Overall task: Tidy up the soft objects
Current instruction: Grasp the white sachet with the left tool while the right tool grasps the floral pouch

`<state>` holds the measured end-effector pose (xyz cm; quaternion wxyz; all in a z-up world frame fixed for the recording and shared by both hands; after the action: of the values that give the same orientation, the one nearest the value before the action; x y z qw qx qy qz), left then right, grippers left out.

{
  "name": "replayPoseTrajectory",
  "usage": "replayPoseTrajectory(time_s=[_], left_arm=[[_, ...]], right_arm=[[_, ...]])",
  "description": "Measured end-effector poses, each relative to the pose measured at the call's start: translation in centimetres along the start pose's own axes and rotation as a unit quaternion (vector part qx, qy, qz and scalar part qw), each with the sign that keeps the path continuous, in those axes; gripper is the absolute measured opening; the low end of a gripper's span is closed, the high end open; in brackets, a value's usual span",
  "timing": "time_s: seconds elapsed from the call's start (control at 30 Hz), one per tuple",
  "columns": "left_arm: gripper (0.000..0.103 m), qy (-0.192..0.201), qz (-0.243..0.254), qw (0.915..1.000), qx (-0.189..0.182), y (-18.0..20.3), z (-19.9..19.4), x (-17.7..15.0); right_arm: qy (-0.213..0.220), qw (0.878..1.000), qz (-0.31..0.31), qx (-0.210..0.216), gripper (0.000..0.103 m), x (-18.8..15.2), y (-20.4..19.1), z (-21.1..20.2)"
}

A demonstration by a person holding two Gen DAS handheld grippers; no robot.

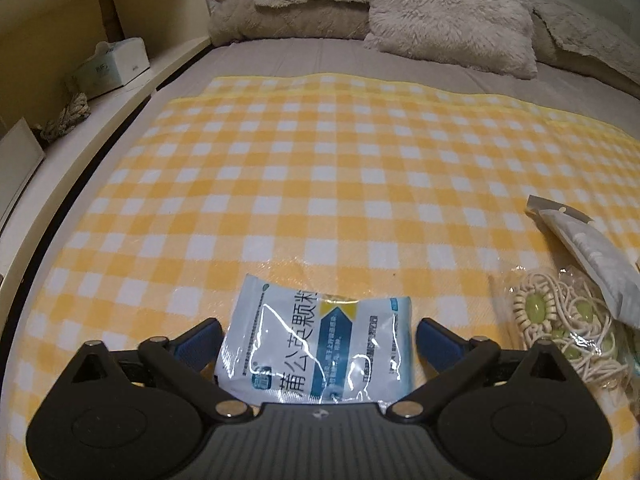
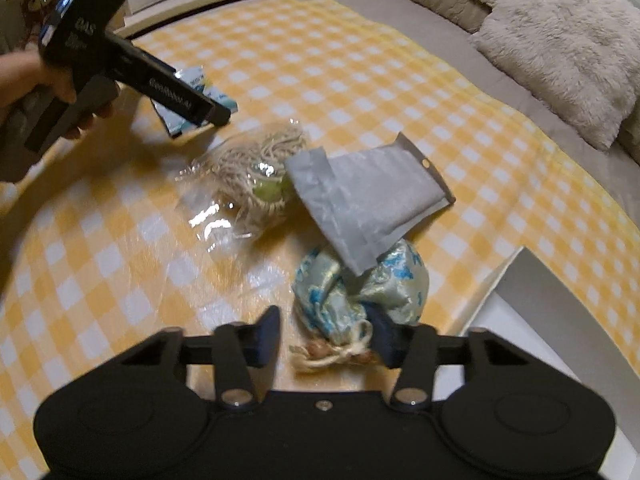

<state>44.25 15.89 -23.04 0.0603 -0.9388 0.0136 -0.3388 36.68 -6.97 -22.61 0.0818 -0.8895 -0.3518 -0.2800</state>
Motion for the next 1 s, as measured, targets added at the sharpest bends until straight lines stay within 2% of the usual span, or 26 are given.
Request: replayPoseTrajectory(time_s=[0.1, 0.33, 0.57, 1.0], left_arm=[[0.089, -0.006, -0.007, 1.0000, 0.002, -0.3, -0.4, 0.0], [0.073, -0.022, 0.009, 0.9997, 0.007, 0.0, -2.0, -0.7], [0.071, -0.030, 0.008, 0.9994, 0.015, -0.6, -4.7, -1.7], [0.071, 0.046, -0.009, 0.9989, 0.005, -0.1, -13.5, -0.8]], right_arm=[[-0.005, 1.000, -0.003, 0.001, 0.031, -0.1, 0.0, 0.0], [-0.001, 0.999, -0.006, 0.035, 0.026, 0.1, -1.5, -1.9], [0.018, 0.999, 0.001, 0.029, 0.025, 0.5, -2.2, -4.4], [0.085, 0.996, 0.035, 0.008, 0.025, 0.6, -1.6, -10.9]])
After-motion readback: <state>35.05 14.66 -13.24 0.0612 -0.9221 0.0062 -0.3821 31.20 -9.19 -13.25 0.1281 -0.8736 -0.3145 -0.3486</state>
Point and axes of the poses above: each gripper's, at about its wrist camera, not at the fingertips, and z roughly the way its jaws point, y to its right, x to its top, the point moved 9 cm from there along z, roughly the way its jaws point, and after that the axes turned 3 degrees about y, right-handed, at the moved point
